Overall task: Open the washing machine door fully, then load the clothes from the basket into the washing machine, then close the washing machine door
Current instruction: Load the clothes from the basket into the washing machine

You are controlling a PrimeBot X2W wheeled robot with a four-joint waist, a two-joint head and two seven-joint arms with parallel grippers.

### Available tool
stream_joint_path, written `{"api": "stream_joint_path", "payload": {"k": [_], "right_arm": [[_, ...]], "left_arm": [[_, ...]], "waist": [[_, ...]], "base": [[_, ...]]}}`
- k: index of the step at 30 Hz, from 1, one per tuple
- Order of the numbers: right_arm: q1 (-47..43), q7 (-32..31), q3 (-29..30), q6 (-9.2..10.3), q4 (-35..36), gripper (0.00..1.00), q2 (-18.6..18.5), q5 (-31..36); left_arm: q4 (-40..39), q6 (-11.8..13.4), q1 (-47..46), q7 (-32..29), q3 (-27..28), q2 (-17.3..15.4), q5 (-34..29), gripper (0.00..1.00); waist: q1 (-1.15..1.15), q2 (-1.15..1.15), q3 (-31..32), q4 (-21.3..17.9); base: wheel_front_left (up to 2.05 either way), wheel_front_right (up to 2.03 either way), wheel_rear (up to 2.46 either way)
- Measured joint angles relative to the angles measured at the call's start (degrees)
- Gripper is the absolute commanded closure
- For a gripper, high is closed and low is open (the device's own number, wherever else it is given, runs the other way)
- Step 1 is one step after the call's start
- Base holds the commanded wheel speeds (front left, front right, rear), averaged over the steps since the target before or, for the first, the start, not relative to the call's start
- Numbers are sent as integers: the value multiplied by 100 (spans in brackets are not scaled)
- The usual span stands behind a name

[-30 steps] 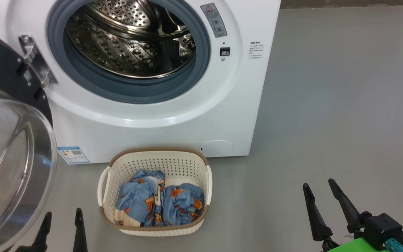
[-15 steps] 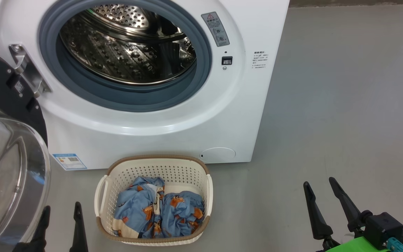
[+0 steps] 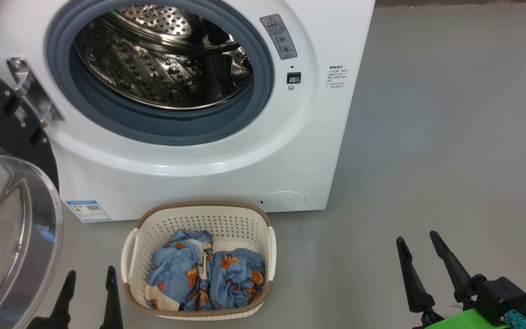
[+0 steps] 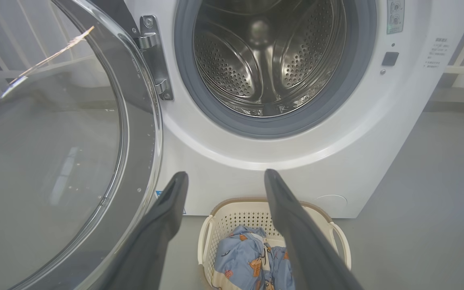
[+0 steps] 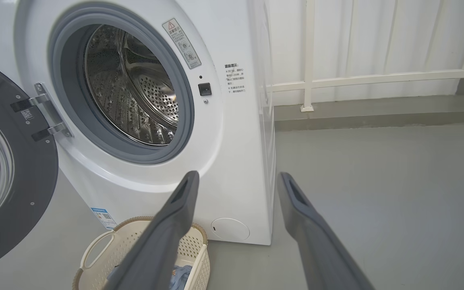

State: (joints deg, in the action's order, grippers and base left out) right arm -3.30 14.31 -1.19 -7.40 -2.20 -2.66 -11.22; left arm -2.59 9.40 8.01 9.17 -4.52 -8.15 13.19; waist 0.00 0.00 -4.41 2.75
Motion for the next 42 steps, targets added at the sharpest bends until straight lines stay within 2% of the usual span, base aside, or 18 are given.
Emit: {"api": "stream_joint_path", "payload": {"k": [7, 20, 31, 42], "right_arm": [[26, 0, 23, 0, 153, 0, 0, 0], [378, 0, 70, 0, 250, 0, -2, 107], [1014, 1, 66, 0, 356, 0, -10, 105], [1460, 1, 19, 0, 567, 0, -32, 104]], "left_arm": [[-12, -16, -59, 42, -30, 1, 136, 0], [278, -261, -1096, 92, -233, 16, 231, 0], [1120, -503, -2468, 152, -387, 96, 316, 0], [2524, -911, -4225, 277, -561, -4, 247, 0]], "waist": [[0, 0, -212, -18], [0, 0, -1076, -31], [0, 0, -2143, -6], [0, 0, -3345, -58]], "base": [[0, 0, 0], [0, 0, 0], [0, 0, 0], [0, 0, 0]]}}
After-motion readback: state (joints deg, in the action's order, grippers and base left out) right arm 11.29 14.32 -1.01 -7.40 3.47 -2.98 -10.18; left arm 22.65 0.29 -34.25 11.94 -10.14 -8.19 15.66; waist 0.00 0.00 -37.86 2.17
